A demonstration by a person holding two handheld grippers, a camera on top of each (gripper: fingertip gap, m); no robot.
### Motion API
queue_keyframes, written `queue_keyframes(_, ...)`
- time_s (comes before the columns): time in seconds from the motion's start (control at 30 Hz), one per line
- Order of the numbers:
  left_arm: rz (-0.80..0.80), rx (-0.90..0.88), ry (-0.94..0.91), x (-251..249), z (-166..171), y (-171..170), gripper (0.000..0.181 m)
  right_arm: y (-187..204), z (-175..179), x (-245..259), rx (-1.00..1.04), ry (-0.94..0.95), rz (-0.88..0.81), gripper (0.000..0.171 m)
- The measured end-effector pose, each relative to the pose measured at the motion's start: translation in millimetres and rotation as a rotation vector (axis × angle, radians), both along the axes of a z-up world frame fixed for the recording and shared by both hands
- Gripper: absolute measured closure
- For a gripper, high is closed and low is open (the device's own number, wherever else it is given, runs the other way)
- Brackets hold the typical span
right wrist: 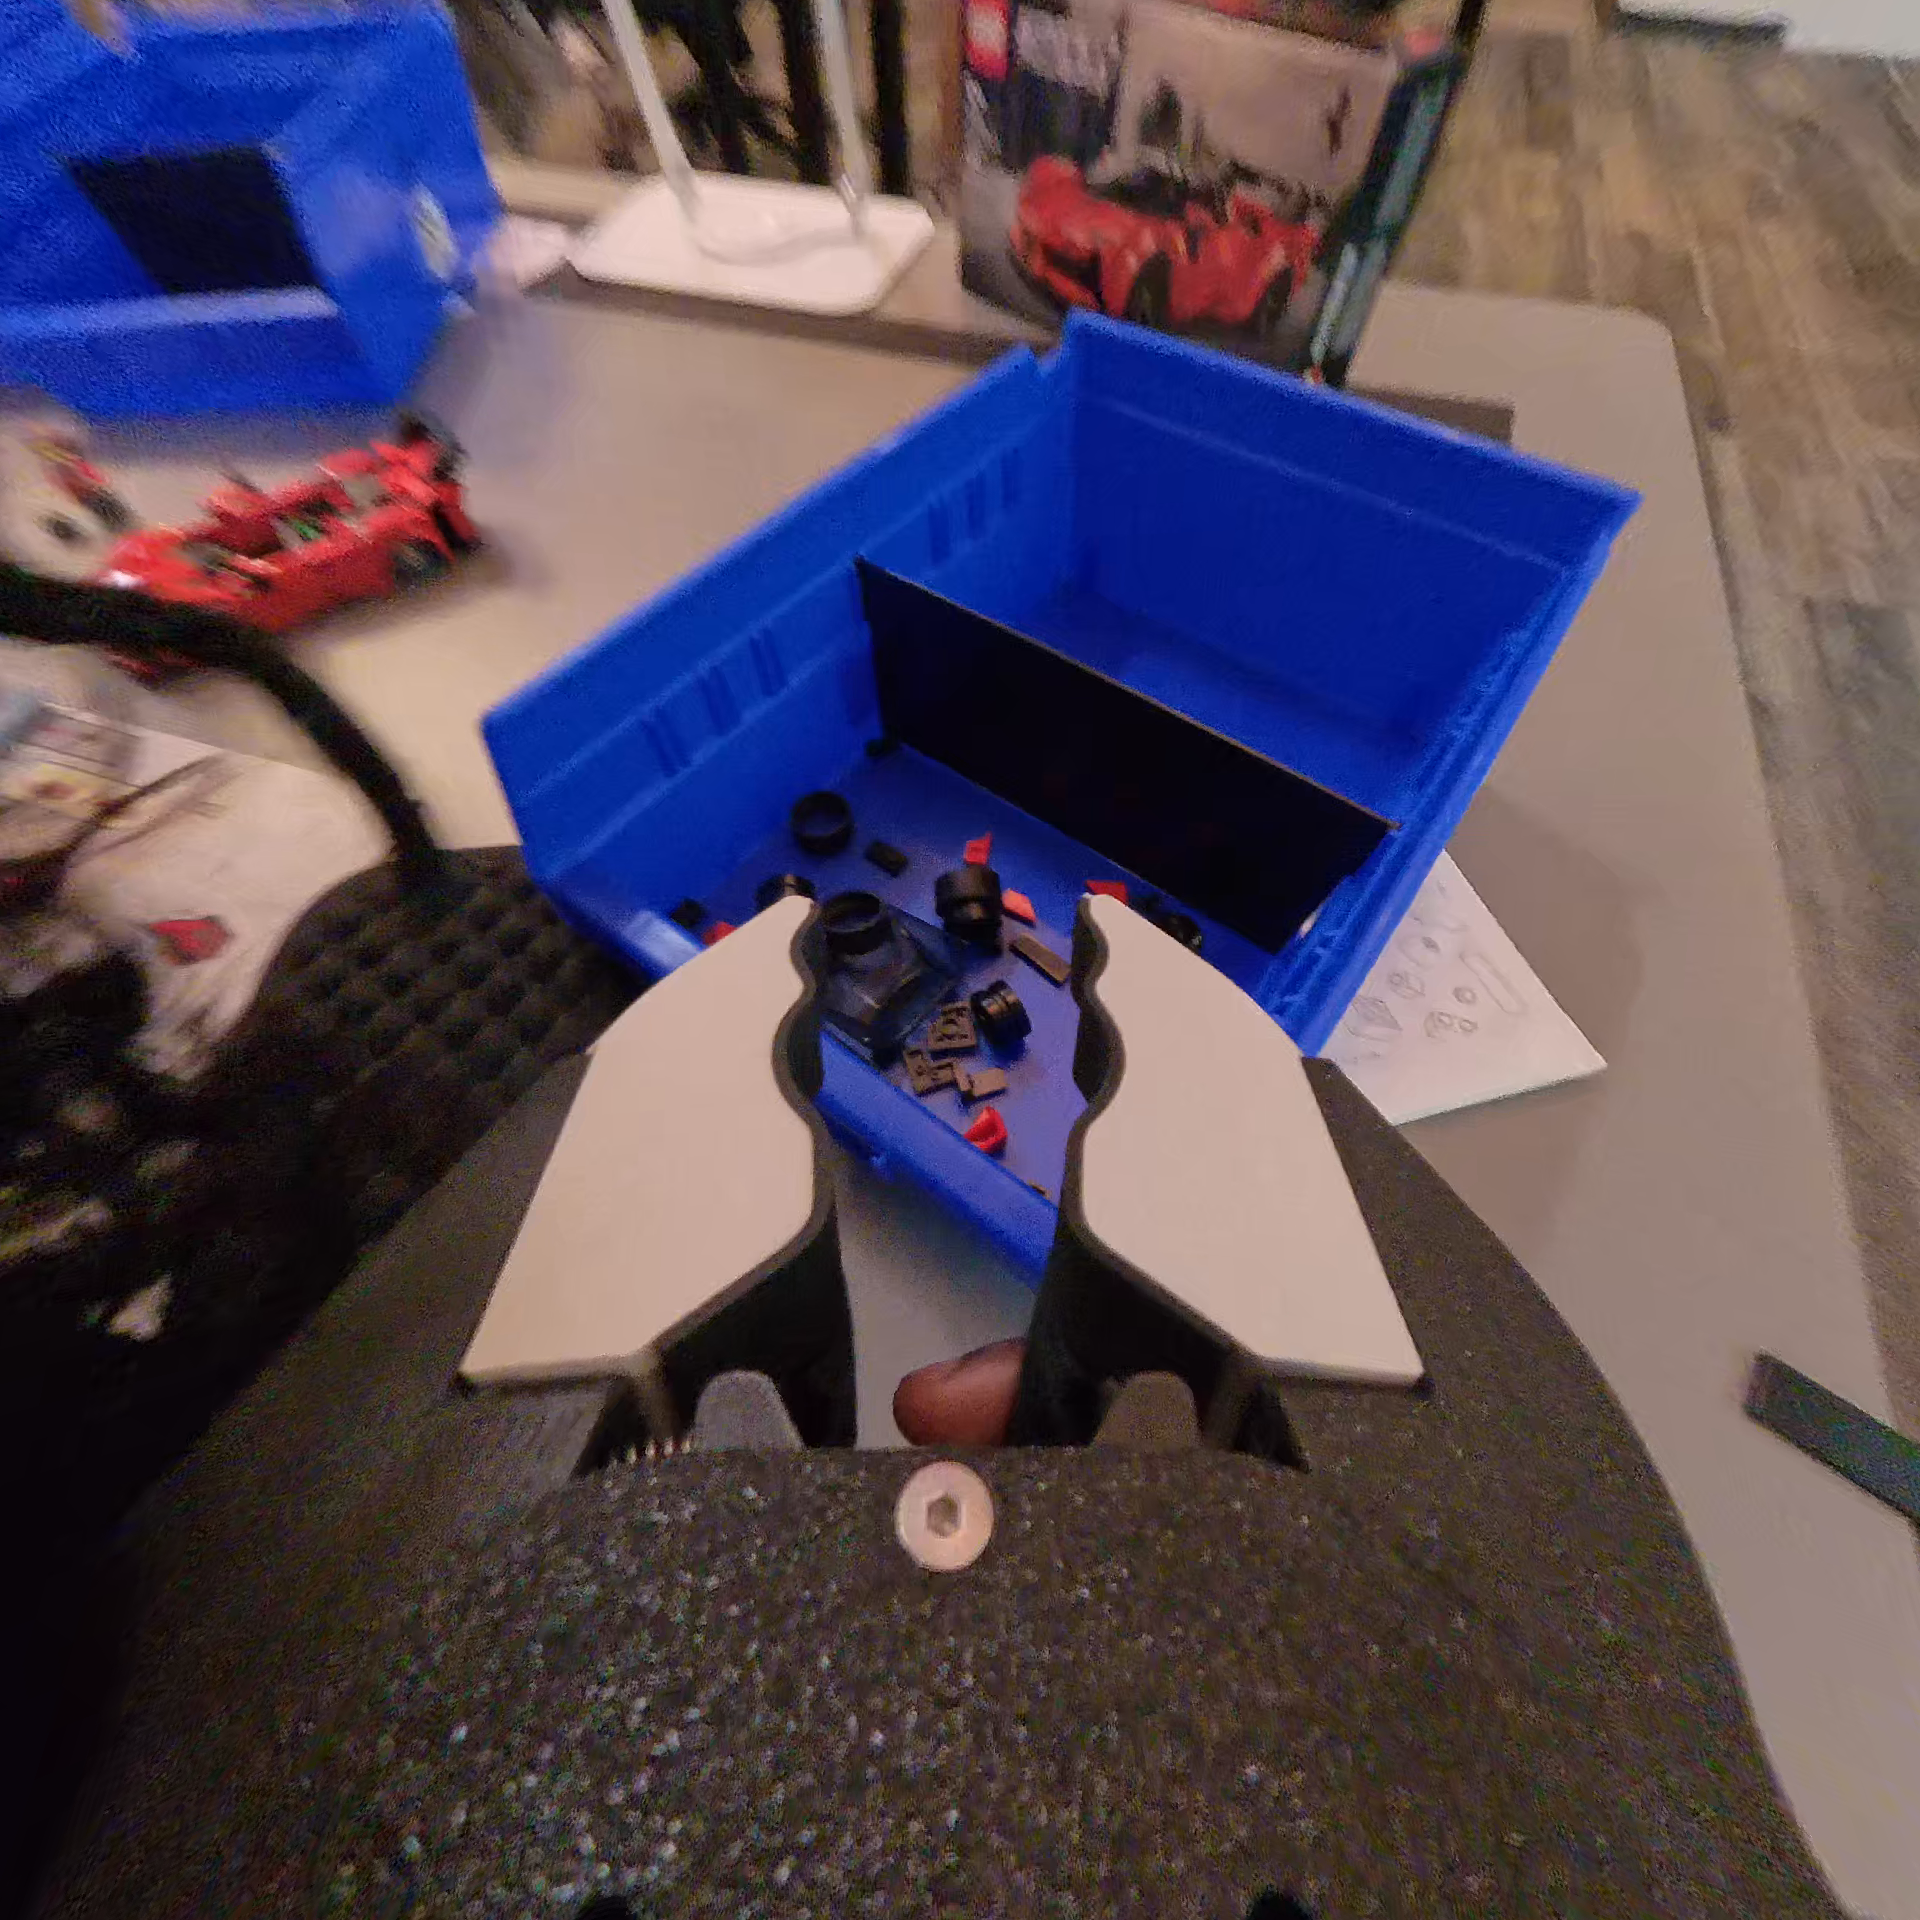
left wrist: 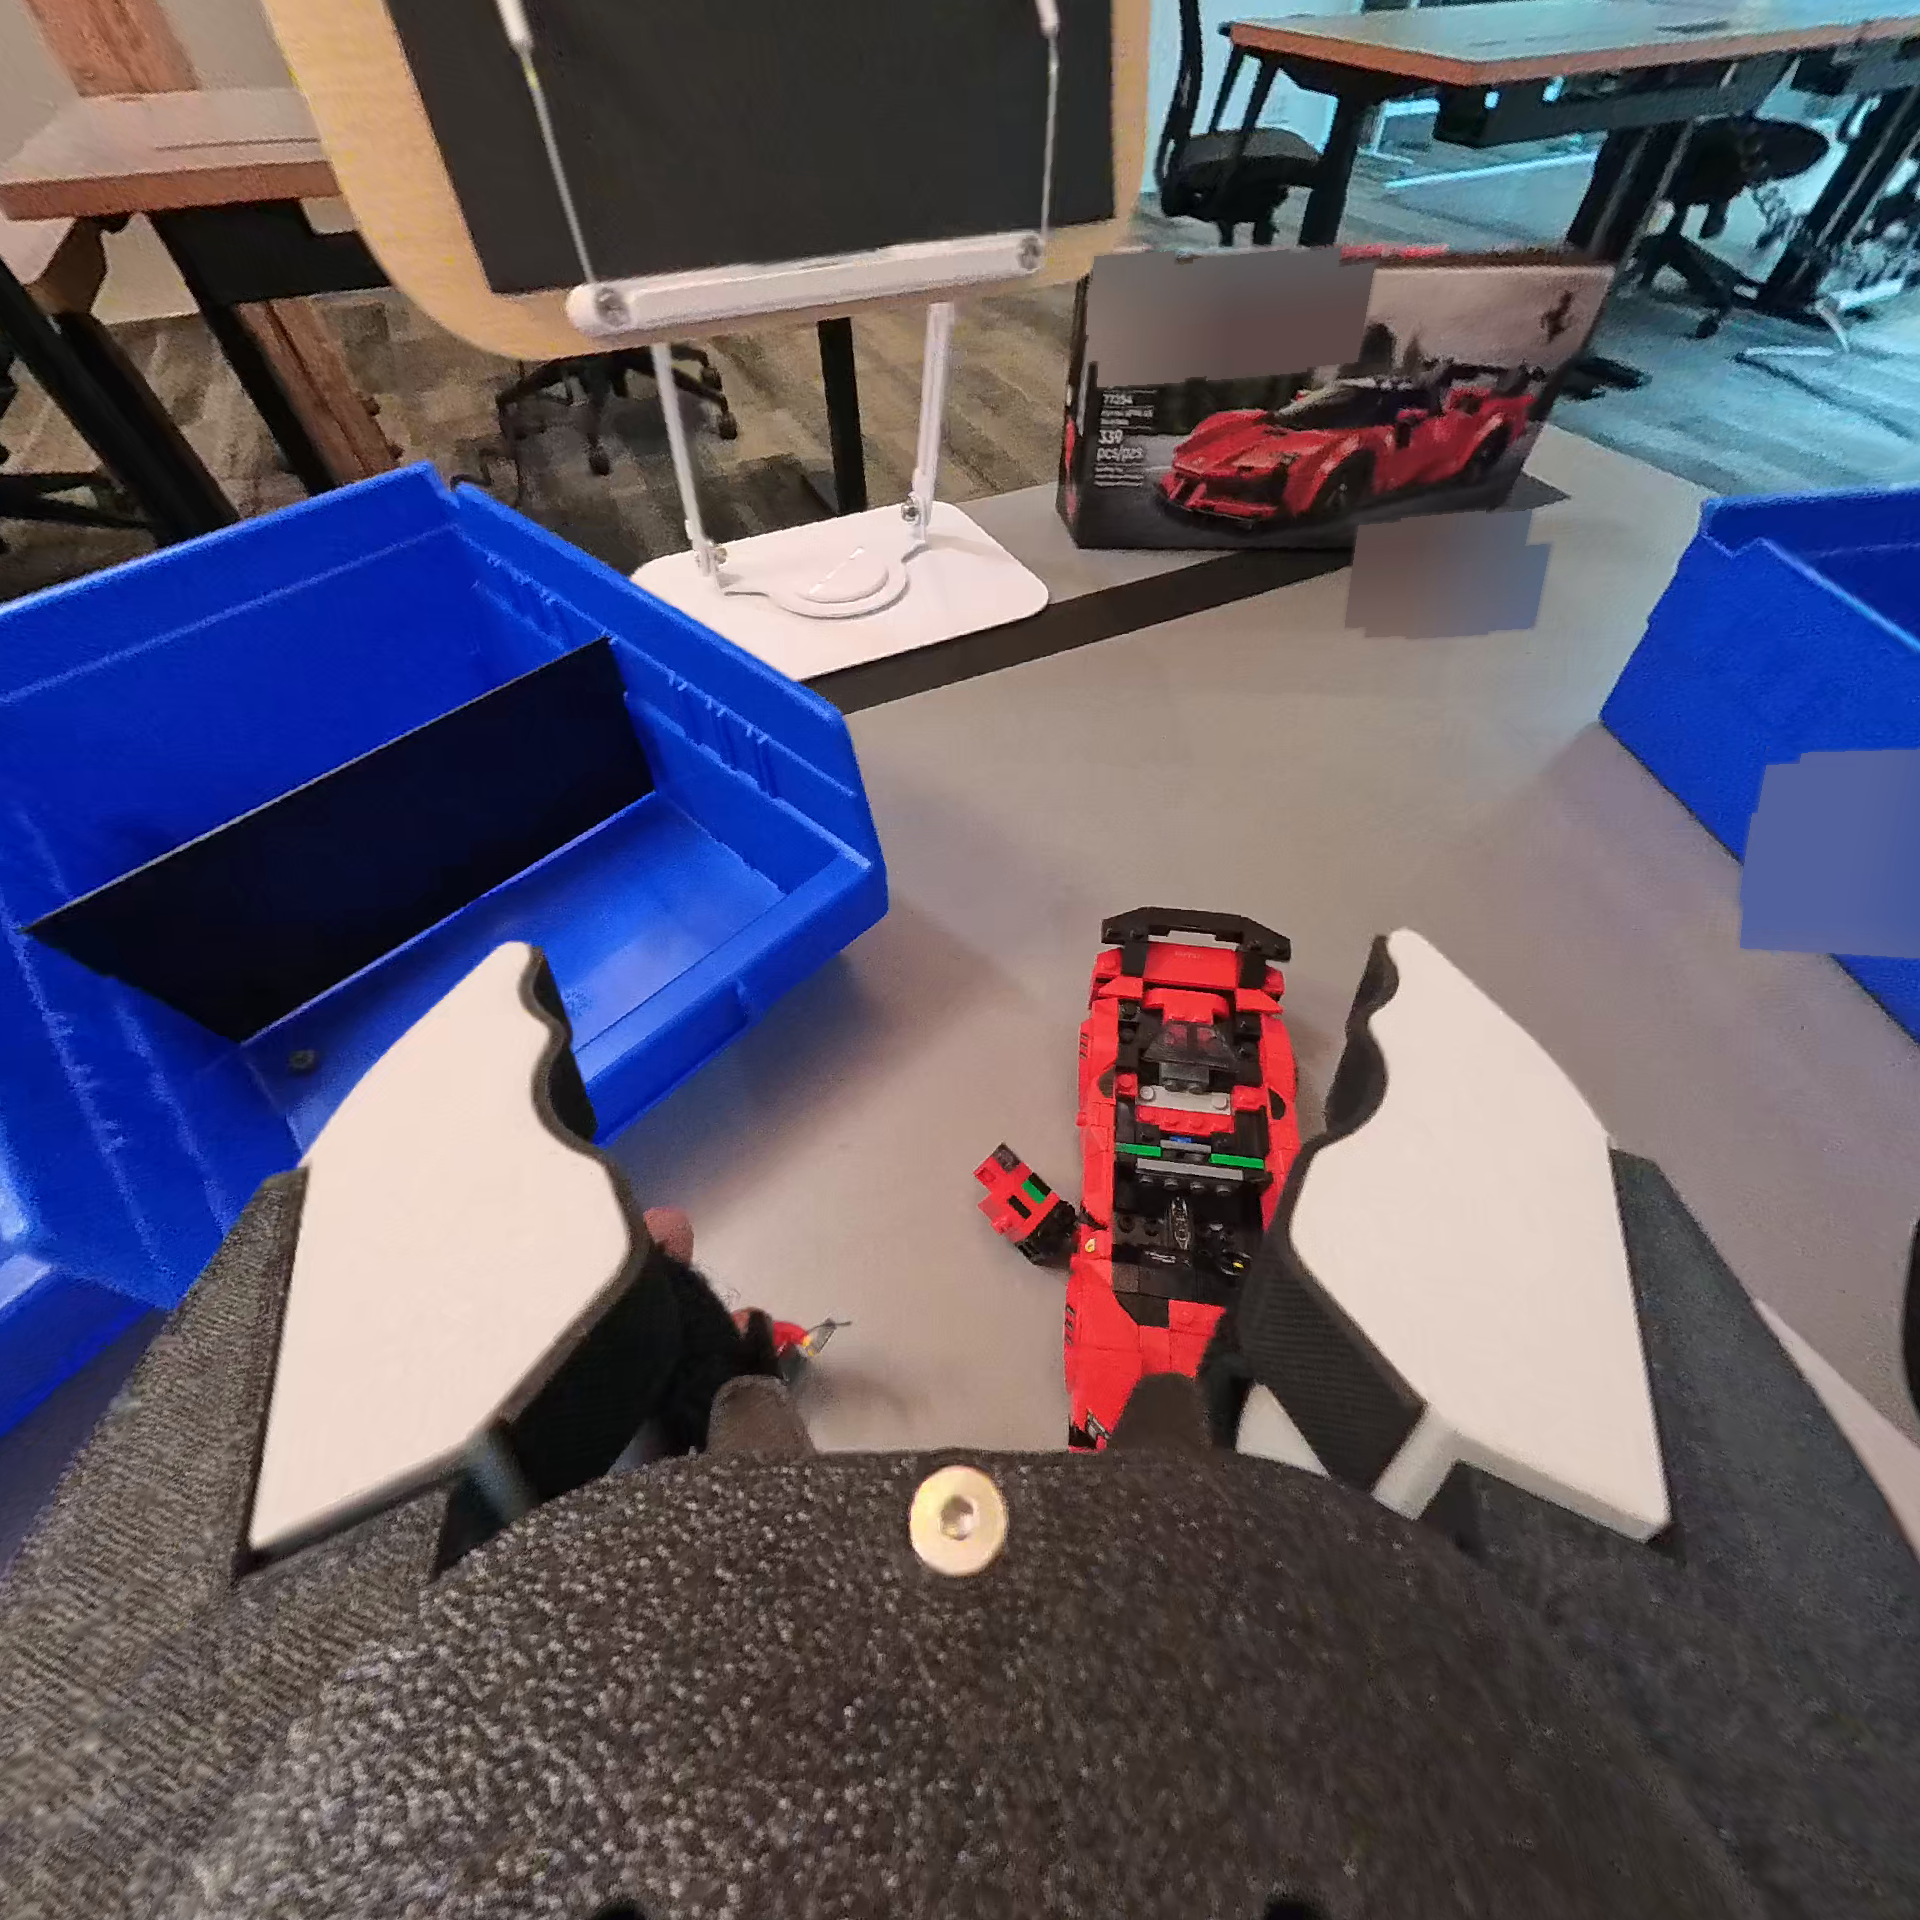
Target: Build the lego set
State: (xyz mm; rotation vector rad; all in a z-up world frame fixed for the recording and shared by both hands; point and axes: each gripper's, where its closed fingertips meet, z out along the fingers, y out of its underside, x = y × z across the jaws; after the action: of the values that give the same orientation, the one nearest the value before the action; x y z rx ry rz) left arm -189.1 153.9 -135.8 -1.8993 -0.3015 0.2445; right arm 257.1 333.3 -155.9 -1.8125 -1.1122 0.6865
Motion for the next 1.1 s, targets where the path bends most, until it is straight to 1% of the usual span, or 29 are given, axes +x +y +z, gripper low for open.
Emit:
queue_keyframes(0.07,-0.042,-0.05,0.048,10,-2,8,0.044,6,-5,-12,0.023,-0.098,-0.057,0.123)
queue_keyframes(0.17,-0.134,-0.133,0.123,31,-9,23,0.046,11,-10,-39,0.098,-0.232,-0.086,0.125)
queue_keyframes(0.23,-0.207,-0.15,0.14,48,-12,33,0.051,15,-24,-54,0.091,-0.357,-0.038,0.138)
queue_keyframes(0.33,-0.305,-0.141,0.105,70,-17,38,0.062,29,-62,-54,-0.078,-0.587,-0.006,0.142)
queue_keyframes(0.37,-0.33,-0.131,0.085,76,-18,39,0.067,27,-76,-54,-0.157,-0.642,0.028,0.142)
queue_keyframes(0.43,-0.375,-0.126,0.044,84,-22,38,0.076,25,-98,-54,-0.274,-0.716,0.069,0.14)
queue_keyframes(0.47,-0.387,-0.129,0.031,86,-25,37,0.08,26,-107,-52,-0.304,-0.759,0.07,0.143)
queue_keyframes(0.5,-0.397,-0.128,0.026,88,-27,36,0.083,25,-116,-53,-0.329,-0.788,0.084,0.149)
queue_keyframes(0.53,-0.403,-0.124,0.025,88,-29,37,0.085,24,-121,-60,-0.336,-0.776,0.123,0.158)
queue_keyframes(0.57,-0.405,-0.116,0.021,89,-30,38,0.088,19,-120,-76,-0.33,-0.709,0.191,0.165)
queue_keyframes(0.63,-0.428,-0.111,-0.001,95,-34,41,0.092,14,-104,-102,-0.283,-0.532,0.264,0.166)
queue_keyframes(0.67,-0.442,-0.124,-0.011,98,-37,41,0.094,16,-94,-102,-0.272,-0.491,0.233,0.164)
queue_keyframes(0.7,-0.456,-0.14,-0.015,101,-39,42,0.099,23,-85,-92,-0.238,-0.492,0.16,0.157)
queue_keyframes(0.77,-0.472,-0.155,-0.006,107,-42,45,0.109,37,-66,-60,-0.137,-0.543,-0.017,0.149)
queue_keyframes(0.83,-0.493,-0.161,-0.002,114,-44,50,0.117,33,-54,-33,-0.111,-0.571,-0.112,0.144)
queue_keyframes(0.9,-0.504,-0.186,-0.006,122,-48,55,0.123,20,-55,-14,-0.157,-0.586,-0.154,0.136)
queue_keyframes(0.97,-0.537,-0.204,-0.019,135,-53,60,0.126,7,-61,-5,-0.186,-0.582,-0.18,0.129)
queue_keyframes(1.1,-0.614,-0.233,-0.022,164,-59,69,0.141,-13,-71,-8,-0.228,-0.521,-0.16,0.129)
